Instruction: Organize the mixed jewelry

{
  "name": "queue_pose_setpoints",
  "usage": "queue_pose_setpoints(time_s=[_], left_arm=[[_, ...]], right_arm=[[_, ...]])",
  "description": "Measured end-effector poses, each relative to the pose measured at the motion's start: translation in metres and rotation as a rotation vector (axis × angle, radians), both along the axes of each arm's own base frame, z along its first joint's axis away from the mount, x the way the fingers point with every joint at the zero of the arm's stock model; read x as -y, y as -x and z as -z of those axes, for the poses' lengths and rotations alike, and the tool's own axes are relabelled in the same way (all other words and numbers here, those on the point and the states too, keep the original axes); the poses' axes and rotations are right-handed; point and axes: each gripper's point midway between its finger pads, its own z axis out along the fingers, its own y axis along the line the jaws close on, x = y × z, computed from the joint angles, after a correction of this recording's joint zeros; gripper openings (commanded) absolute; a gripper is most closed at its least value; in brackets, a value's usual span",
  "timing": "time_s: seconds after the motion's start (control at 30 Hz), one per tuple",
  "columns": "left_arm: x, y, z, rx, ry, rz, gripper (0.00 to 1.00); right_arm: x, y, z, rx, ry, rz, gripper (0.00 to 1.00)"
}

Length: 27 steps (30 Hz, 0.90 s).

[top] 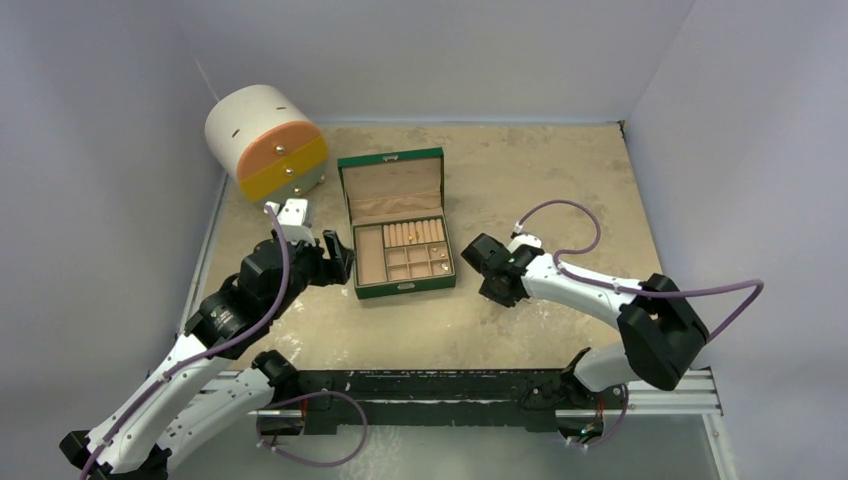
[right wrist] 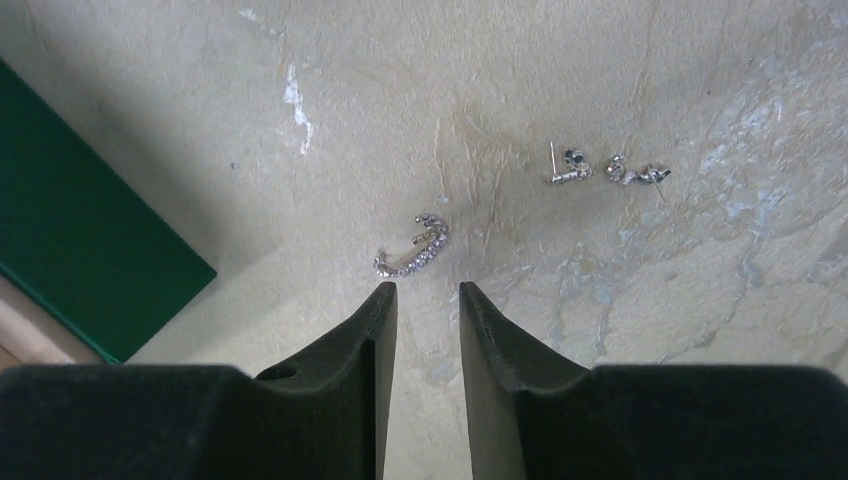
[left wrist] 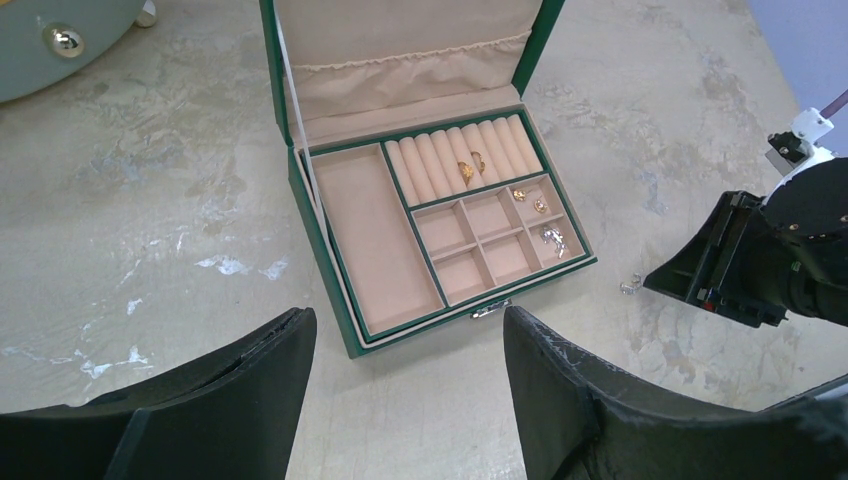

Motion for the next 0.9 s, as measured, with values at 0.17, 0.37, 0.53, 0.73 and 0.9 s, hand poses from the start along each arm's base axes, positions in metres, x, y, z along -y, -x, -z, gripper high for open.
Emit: queue_pose_setpoints(time_s=[0.17, 0.37, 0.53, 0.73, 0.9], left_arm=[[0.000, 0.000, 0.000, 0.000, 0.000, 0.000, 0.68], [0.000, 0.000, 0.000, 0.000, 0.000, 0.000, 0.68], [0.000, 0.000, 0.000, 0.000, 0.000, 0.000, 0.68], [0.000, 0.000, 0.000, 0.000, 0.000, -0.001, 0.68], [0.000, 0.000, 0.000, 0.000, 0.000, -0.001, 0.68]], right_arm=[[0.002, -0.007, 0.003, 0.014, -0.038, 0.083, 0.33], [0.003, -0.012, 0.015, -0.012, -0.059, 0.145, 0.33], [0.000, -0.011, 0.024, -0.045, -0.072, 0.157, 0.32], [-0.002, -0.010, 0.026, -0.060, -0.081, 0.158, 0.24], [-0.003, -0.009, 0.027, -0.066, -0.085, 0.158, 0.12]])
